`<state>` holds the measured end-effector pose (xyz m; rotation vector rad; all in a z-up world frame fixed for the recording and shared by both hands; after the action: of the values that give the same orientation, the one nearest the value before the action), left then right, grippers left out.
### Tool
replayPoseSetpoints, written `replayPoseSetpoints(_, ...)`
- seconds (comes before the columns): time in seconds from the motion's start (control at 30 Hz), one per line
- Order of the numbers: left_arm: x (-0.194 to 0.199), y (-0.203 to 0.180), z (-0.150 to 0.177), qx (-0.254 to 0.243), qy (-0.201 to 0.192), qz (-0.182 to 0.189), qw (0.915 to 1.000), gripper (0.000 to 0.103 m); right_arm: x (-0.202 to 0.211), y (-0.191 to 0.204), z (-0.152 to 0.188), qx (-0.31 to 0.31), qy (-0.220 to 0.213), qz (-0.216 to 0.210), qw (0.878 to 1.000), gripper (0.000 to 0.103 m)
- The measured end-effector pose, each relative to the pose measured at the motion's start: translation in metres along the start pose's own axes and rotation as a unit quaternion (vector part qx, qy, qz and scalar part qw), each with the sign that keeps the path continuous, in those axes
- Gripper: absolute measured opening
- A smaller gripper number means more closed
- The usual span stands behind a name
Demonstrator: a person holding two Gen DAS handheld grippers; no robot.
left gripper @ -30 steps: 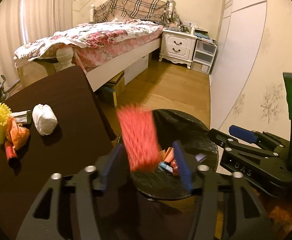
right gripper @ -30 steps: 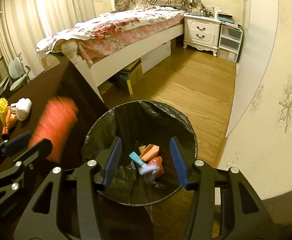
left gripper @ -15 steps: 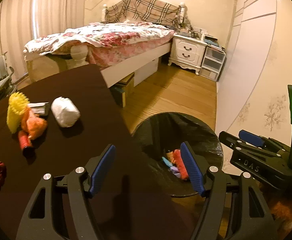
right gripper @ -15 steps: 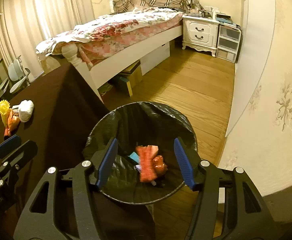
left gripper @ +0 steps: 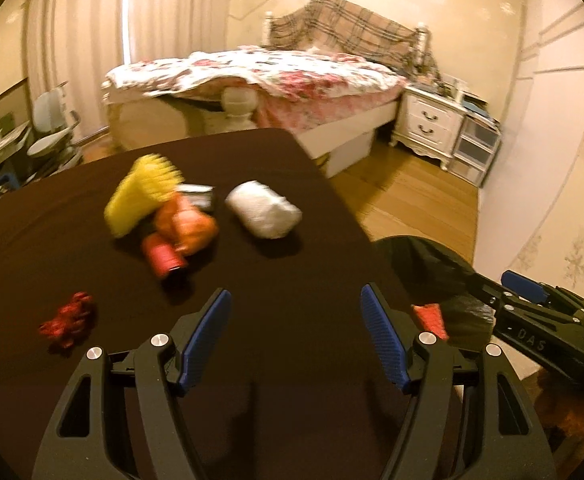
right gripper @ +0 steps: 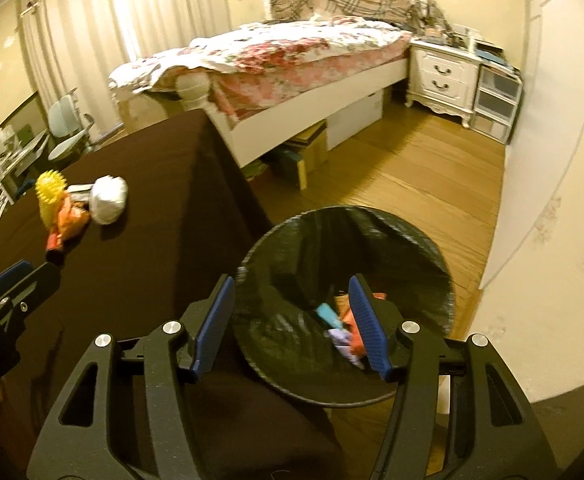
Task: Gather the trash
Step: 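Move both open tools back from the bin to the table, then grasp the dark red ribbon with the left tool while the right grasps the white paper roll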
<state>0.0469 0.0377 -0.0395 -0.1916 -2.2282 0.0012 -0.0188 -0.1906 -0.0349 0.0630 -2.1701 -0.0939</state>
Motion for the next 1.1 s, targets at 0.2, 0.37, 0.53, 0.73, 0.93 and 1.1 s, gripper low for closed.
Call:
replayPoseSetpoints(0.2, 0.009, 0.046, 0.01, 0.032, -0.001, -0.045, 0.9985, 0.068, -0.001, 0.037, -0.003, 0.032, 0.004, -0.024, 0.999, 0.058)
replayPoseSetpoints(0.37, 0.015, 0.09, 0.018, 0.066, -0.003, -0.096, 0.9932, 0.068, -0.005, 0.064, -0.002, 0.056, 0.012, -0.043, 0.997, 0.058)
replayPoseSetpoints(0.53, 0.012, 0.128, 0.023, 0.095, 0.007, -0.13, 0.9868, 0.068, -0.012, 0.09, 0.001, 0.081, 0.022, -0.055, 0.995, 0.058)
replayPoseSetpoints(0.73, -0.003, 0.153, 0.023, 0.11, 0.034, -0.134, 0.9842, 0.065, -0.022, 0.115, -0.001, 0.107, 0.032, -0.057, 0.992, 0.058)
replayPoseSetpoints(0.93, -0.012, 0.16, 0.026, 0.114, 0.058, -0.106, 0.9861, 0.049, -0.029, 0.125, -0.008, 0.113, 0.036, -0.057, 0.991, 0.058)
replayPoseSetpoints(1.1, -0.013, 0.155, 0.026, 0.095, 0.055, -0.101, 0.9888, 0.042, -0.037, 0.133, -0.014, 0.116, 0.037, -0.055, 0.991, 0.058)
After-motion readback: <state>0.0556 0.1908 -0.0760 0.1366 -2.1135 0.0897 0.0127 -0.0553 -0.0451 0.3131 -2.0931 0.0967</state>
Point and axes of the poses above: each gripper's, at about its wrist camera, not at the fingertips, and x roughly against the way its jaws point, y to its left, z to its underside, the point moved 3 cm from there along -x, roughly the way its jaws point, and after that the axes turned 9 degrees about y, right-handed, at the moved point
